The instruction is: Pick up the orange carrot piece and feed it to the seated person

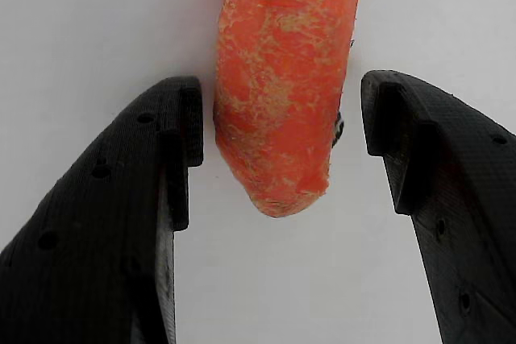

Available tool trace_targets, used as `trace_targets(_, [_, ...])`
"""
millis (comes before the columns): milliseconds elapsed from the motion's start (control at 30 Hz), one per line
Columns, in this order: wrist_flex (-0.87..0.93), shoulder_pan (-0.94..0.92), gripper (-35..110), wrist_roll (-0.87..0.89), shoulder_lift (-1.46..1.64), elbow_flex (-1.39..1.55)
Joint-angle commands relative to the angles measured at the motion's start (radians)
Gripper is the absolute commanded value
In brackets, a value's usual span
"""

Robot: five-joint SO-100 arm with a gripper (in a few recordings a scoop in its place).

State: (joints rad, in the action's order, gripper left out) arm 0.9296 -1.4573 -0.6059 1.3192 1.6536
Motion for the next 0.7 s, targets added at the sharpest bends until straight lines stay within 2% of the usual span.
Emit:
trace_targets(0, [0.006, -0.011, 9, -0.008, 0.040, 0.011])
trace_targets(133, [0.006, -0.009, -5, -0.008, 0.040, 0.011])
trace_targets(667, [0.008, 0.006, -3, -0.008, 0.058, -0.064])
